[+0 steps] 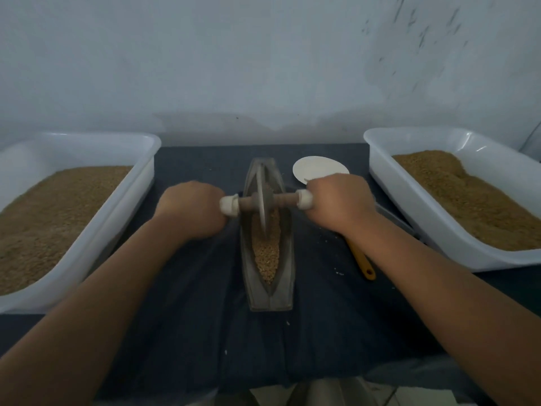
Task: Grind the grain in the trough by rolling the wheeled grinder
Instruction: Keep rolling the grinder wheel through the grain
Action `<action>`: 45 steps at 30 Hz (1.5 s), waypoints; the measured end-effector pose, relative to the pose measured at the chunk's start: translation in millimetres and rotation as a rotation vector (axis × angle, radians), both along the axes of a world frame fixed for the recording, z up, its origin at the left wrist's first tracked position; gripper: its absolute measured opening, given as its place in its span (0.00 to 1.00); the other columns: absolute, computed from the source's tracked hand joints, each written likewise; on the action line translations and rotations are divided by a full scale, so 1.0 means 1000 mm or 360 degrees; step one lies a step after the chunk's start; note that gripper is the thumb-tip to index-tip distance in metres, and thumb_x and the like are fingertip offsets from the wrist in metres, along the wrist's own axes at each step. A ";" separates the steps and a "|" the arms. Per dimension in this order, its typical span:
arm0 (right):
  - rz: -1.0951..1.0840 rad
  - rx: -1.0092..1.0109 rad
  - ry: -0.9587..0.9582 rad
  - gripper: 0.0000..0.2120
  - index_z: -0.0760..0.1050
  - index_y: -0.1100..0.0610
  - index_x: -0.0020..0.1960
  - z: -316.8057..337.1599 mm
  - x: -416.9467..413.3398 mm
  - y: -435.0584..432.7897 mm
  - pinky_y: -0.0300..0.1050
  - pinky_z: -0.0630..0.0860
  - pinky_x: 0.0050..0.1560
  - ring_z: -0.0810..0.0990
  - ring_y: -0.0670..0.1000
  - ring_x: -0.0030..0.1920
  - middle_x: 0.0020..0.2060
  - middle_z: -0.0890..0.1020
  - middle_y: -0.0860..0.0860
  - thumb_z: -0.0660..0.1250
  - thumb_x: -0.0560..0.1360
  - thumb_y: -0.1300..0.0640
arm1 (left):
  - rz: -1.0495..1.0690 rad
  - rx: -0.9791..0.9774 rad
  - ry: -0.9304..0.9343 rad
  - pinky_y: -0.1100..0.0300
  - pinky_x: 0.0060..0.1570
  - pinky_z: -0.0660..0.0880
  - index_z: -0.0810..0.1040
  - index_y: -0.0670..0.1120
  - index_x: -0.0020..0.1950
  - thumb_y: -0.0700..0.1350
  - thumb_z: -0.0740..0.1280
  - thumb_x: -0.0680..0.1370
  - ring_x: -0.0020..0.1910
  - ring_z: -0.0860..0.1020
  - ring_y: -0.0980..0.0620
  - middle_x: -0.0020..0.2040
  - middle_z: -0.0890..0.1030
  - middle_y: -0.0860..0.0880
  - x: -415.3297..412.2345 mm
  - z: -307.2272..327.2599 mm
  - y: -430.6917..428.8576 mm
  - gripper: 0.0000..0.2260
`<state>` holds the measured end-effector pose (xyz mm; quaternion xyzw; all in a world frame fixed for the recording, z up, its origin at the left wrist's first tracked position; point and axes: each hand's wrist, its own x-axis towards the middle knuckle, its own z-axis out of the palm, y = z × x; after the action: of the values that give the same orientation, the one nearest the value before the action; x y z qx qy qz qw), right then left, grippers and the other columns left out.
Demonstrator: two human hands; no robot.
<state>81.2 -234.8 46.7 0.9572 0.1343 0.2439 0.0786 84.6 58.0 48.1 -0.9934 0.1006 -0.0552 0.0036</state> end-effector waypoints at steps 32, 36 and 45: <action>-0.0214 0.0245 0.0168 0.18 0.76 0.53 0.41 -0.005 0.015 0.004 0.45 0.70 0.36 0.78 0.56 0.37 0.33 0.77 0.49 0.60 0.77 0.39 | -0.0015 0.0137 -0.0108 0.54 0.40 0.74 0.74 0.52 0.36 0.60 0.63 0.72 0.37 0.77 0.47 0.35 0.75 0.55 0.028 0.012 -0.009 0.13; -0.0157 0.0190 0.0314 0.18 0.72 0.51 0.37 -0.004 0.006 -0.001 0.45 0.68 0.35 0.78 0.54 0.37 0.31 0.73 0.47 0.62 0.77 0.39 | -0.0054 0.0143 -0.0111 0.54 0.38 0.73 0.74 0.53 0.36 0.58 0.62 0.73 0.36 0.76 0.47 0.35 0.76 0.55 0.013 0.011 -0.009 0.12; 0.0110 0.0168 0.0299 0.17 0.69 0.46 0.34 -0.015 -0.050 -0.021 0.43 0.70 0.28 0.72 0.44 0.29 0.27 0.72 0.42 0.56 0.71 0.34 | -0.0221 0.0263 -0.0237 0.60 0.28 0.61 0.69 0.55 0.34 0.63 0.62 0.74 0.28 0.70 0.55 0.30 0.72 0.56 -0.035 -0.006 0.013 0.15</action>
<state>31.4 -255.7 31.2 0.9735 0.1609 0.1625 0.0067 49.3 70.5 42.3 -0.9735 0.1728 -0.1206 0.0889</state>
